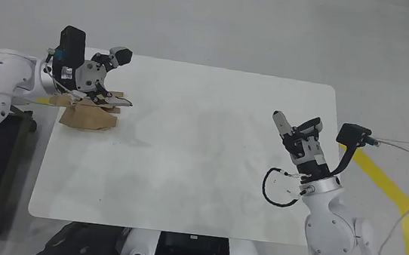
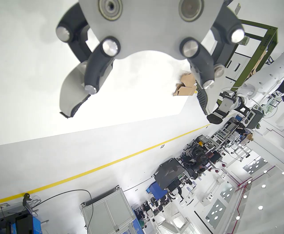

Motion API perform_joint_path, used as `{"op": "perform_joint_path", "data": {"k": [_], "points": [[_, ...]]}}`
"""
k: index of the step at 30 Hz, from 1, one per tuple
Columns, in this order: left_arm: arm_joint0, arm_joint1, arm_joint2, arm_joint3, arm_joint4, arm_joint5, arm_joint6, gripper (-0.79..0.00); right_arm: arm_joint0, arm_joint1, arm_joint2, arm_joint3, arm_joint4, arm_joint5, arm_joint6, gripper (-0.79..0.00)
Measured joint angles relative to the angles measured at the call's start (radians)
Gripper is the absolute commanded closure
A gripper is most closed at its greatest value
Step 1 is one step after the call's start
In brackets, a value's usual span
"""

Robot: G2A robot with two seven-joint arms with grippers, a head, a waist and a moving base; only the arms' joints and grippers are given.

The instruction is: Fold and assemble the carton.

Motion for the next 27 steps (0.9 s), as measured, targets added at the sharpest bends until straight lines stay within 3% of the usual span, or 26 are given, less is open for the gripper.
{"op": "perform_joint_path", "data": {"k": [20, 27], "points": [[0.010, 0.001, 0.002, 0.002, -0.015, 0.000, -0.011, -0.785, 0.000, 0.000, 0.000, 0.000, 0.000, 0.000, 0.000, -0.785], [0.061, 0.028, 0.023, 0.028, -0.338, 0.000, -0.165, -0.785, 0.000, 0.000, 0.000, 0.000, 0.000, 0.000, 0.000, -0.785]]}}
